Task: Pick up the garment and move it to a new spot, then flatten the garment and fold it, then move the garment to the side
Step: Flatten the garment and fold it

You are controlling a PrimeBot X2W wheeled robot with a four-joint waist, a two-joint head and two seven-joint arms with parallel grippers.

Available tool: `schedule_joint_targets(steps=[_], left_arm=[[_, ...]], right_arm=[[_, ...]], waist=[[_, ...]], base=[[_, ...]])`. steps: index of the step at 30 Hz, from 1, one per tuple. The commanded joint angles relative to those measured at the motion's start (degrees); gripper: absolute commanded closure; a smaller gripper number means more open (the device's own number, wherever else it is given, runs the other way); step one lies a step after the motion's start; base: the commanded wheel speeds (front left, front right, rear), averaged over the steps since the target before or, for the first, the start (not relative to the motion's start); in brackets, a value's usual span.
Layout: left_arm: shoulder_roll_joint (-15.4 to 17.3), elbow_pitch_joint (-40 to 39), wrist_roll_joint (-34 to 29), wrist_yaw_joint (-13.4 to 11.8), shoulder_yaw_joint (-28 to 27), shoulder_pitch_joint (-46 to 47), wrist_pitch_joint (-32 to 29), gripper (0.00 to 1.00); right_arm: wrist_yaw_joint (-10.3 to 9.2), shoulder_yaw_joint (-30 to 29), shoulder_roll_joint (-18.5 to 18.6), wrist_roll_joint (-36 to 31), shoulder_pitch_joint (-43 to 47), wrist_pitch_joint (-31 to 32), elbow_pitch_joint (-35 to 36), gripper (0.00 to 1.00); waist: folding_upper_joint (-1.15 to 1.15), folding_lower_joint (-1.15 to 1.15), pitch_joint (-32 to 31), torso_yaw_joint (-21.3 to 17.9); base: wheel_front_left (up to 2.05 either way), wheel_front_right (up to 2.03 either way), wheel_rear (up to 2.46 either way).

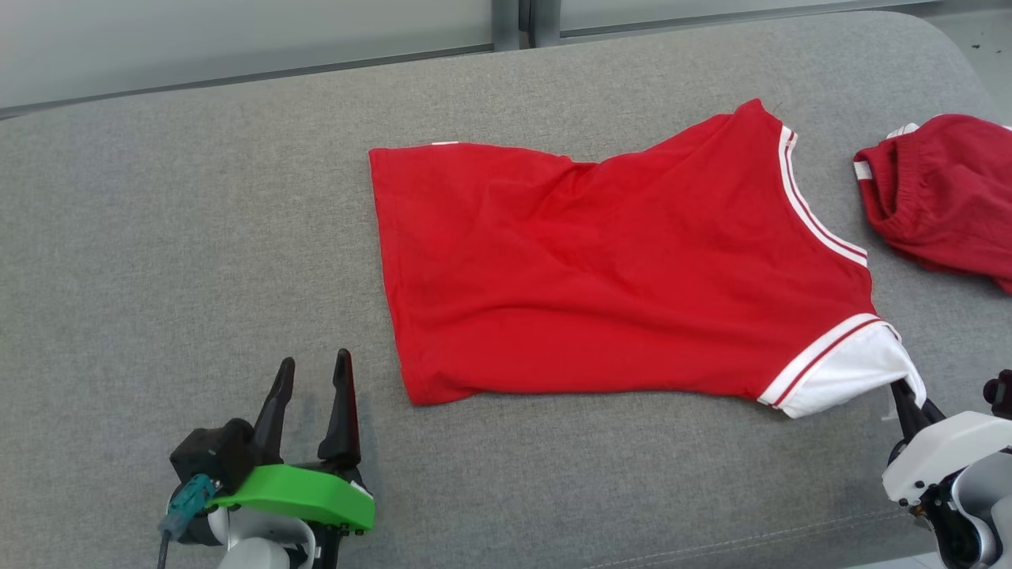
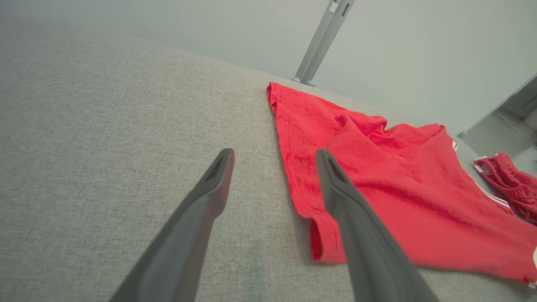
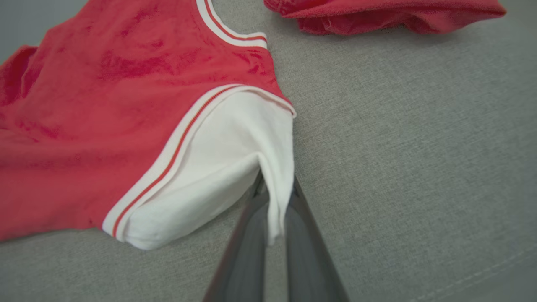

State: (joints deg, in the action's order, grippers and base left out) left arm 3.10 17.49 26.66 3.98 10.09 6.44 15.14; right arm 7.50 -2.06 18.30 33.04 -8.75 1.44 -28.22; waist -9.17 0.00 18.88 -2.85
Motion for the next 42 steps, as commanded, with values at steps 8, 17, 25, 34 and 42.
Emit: schedule_joint_targets(steps=[8,17,25,34,42], left_arm=[[0.7,5.3,0.3,1.6,2.2,6.9,-1.8,0.00],[1.8,15.6,2.2,2.8,3.2,18.4,-5.7,0.00],[3.9,27.8,3.0,1.9,2.3,30.2,-9.0,0.00],[5.2,39.4,1.6,1.9,3.7,38.1,-9.6,0.00],[2.9,44.9,1.7,3.3,6.9,40.2,-11.7,0.81]], right_arm=[[-0.02,-1.1,-0.6,-3.5,-2.8,-3.7,-2.6,0.00],[0.00,-1.9,0.7,-5.1,-3.6,-7.0,3.8,0.00],[-0.01,1.1,-0.5,-5.8,-4.5,-7.6,12.1,0.00],[-0.01,3.0,-0.2,-6.2,-4.8,-7.0,17.1,0.00],[-0.01,3.4,-0.8,-7.0,-4.6,-6.6,19.0,0.00]], waist=[[0.00,0.00,0.3,-1.1],[0.00,0.00,2.5,-5.7],[0.00,0.00,7.7,-9.6],[0.00,0.00,10.7,-11.5],[0.00,0.00,10.6,-11.4]], base=[[0.00,0.00,0.00],[0.00,0.00,0.00],[0.00,0.00,0.00],[0.00,0.00,0.00],[0.00,0.00,0.00]])
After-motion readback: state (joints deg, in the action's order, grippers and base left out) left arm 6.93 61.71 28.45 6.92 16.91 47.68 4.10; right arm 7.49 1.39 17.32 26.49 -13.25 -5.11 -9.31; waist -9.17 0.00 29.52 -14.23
